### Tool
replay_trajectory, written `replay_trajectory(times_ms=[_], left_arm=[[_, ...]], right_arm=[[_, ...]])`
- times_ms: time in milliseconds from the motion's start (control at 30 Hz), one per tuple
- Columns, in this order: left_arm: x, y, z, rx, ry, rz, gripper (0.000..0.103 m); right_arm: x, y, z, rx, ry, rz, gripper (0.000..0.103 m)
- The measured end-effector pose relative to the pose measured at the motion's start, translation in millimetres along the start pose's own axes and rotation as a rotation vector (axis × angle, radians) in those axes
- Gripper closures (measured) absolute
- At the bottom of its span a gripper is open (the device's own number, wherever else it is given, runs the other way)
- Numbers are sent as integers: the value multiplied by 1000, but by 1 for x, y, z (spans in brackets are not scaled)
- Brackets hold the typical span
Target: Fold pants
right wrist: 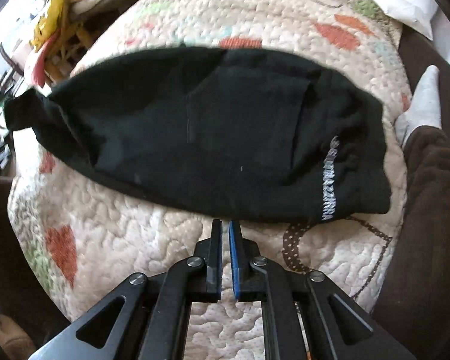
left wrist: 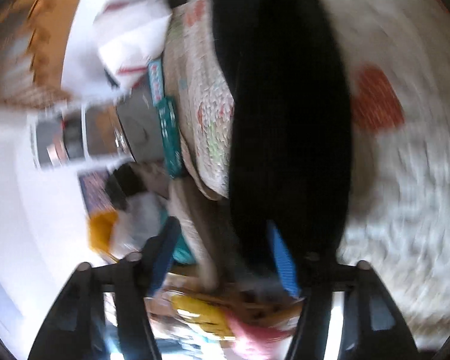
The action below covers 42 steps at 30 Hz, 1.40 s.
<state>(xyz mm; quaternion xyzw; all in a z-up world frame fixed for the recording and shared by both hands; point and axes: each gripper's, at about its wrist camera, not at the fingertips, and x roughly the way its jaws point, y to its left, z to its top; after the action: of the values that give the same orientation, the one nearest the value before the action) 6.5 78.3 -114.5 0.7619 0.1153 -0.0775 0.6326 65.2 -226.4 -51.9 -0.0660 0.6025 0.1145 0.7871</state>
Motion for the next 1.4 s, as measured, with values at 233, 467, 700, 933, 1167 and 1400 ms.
replay_trajectory(times_ms=[233, 467, 700, 933, 1167, 1400], left_arm=[[-3, 5, -46, 85, 50, 31, 31], [28, 95, -98, -509, 292, -38, 31], [84, 166, -153, -1374, 502, -51, 31], [113, 153, -161, -1744, 521, -108, 31], [126, 124, -181, -1802, 588, -142, 31], [124, 124, -196, -1904, 577, -149, 31]], right_arm=[[-39, 26, 30, -81, -150, -34, 27], [-32, 100, 96, -199, -223, 55, 31], [39, 200, 124, -199, -172, 238, 57], [55, 259, 56, -488, 74, 499, 65], [25, 280, 91, -662, -165, 259, 61], [80, 316, 109, -729, -79, 292, 60]])
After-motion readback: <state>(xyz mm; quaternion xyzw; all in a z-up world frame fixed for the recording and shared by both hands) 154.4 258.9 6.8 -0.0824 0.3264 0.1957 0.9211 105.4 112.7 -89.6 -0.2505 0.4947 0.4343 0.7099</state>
